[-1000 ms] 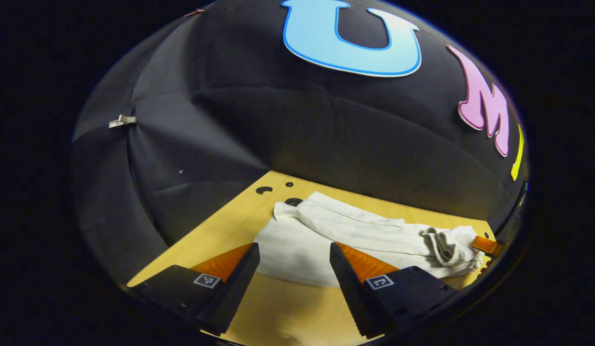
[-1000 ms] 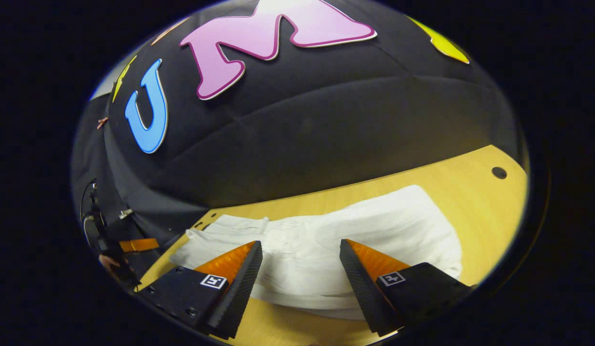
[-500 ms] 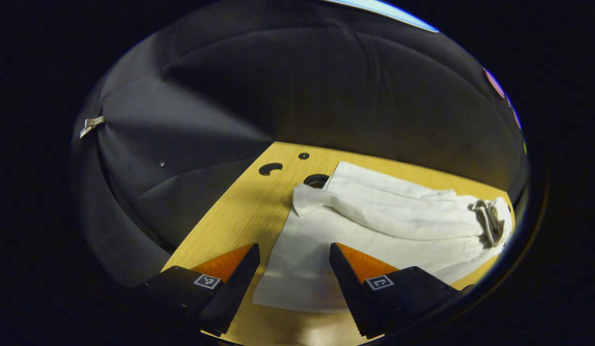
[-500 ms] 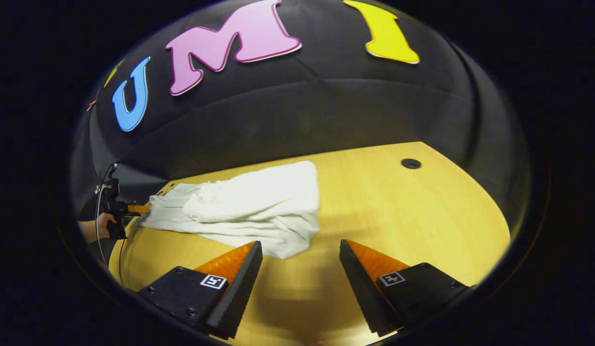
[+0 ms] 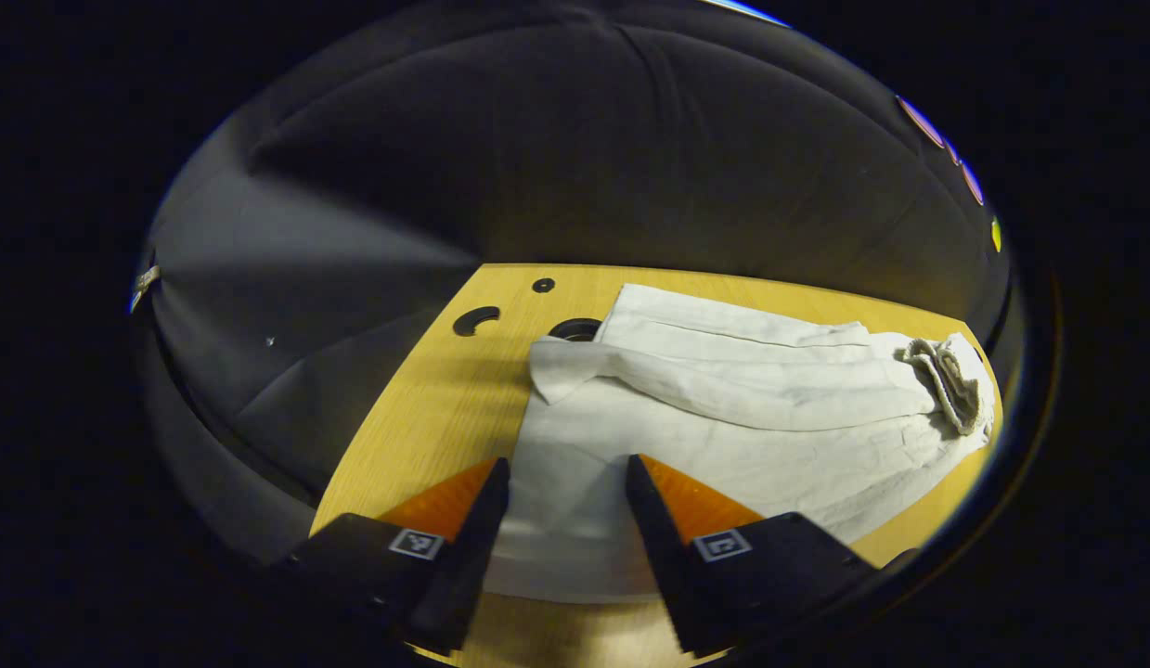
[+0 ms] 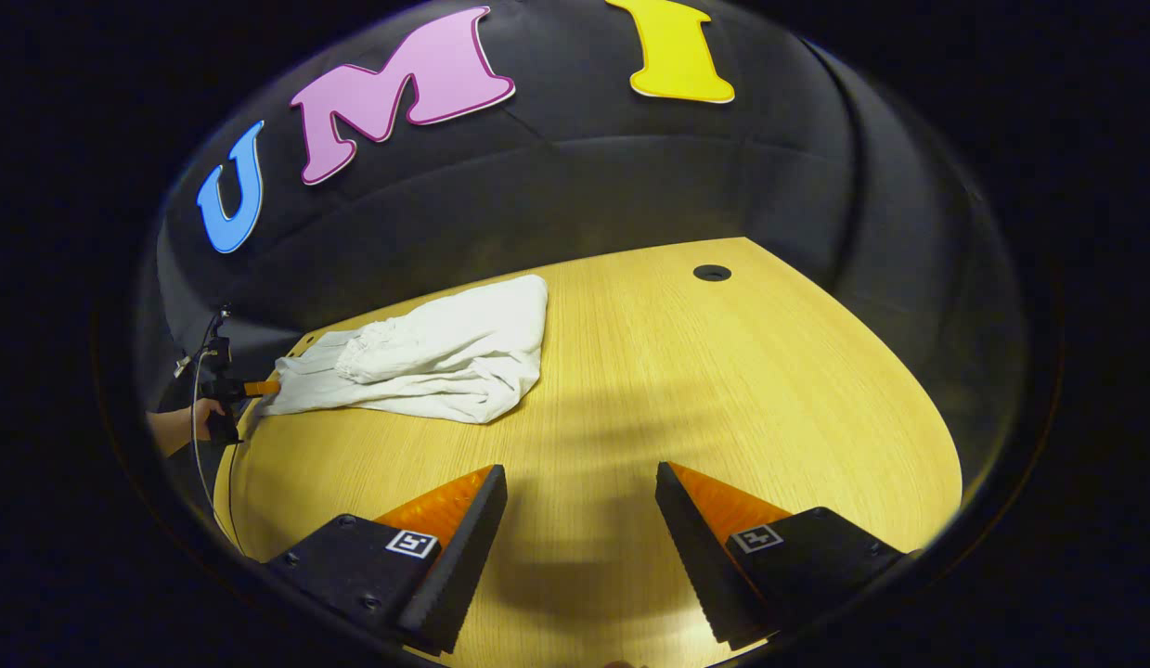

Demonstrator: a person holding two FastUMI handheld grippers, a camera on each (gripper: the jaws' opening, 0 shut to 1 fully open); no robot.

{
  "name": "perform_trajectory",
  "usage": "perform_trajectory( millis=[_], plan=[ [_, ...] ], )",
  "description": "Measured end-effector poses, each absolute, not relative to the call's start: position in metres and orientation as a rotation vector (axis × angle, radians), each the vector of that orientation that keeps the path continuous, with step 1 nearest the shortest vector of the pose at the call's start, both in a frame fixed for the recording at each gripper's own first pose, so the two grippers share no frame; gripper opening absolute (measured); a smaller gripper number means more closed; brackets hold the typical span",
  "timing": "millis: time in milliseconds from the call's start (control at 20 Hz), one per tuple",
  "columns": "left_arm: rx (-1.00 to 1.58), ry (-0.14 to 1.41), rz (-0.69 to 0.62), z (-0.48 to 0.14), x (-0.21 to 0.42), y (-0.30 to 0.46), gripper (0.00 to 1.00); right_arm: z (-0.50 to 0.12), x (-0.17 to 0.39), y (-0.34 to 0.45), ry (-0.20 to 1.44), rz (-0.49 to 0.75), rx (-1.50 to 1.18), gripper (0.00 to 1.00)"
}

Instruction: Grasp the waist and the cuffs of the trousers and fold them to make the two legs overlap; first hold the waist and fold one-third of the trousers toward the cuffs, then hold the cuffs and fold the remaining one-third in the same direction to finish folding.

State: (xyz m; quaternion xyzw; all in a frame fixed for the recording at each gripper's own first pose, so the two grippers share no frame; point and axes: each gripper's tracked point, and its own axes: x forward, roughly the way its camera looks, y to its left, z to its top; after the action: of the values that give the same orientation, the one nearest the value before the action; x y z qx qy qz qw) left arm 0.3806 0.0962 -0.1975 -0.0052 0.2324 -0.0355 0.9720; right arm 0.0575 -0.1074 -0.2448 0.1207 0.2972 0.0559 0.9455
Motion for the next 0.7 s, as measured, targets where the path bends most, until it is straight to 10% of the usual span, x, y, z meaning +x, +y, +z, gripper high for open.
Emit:
perform_trajectory(
  millis=[200,700],
  plan=[
    [0.071,0.492,-0.038,-0.198,0.383,0.081,0.25,-0.250,0.052,-0.092,0.641,0.153,0.279,0.98],
    [0.083,0.501,0.009,-0.202,0.377,0.062,0.06,-0.230,0.047,-0.117,0.634,0.134,0.310,0.98]
  ],
)
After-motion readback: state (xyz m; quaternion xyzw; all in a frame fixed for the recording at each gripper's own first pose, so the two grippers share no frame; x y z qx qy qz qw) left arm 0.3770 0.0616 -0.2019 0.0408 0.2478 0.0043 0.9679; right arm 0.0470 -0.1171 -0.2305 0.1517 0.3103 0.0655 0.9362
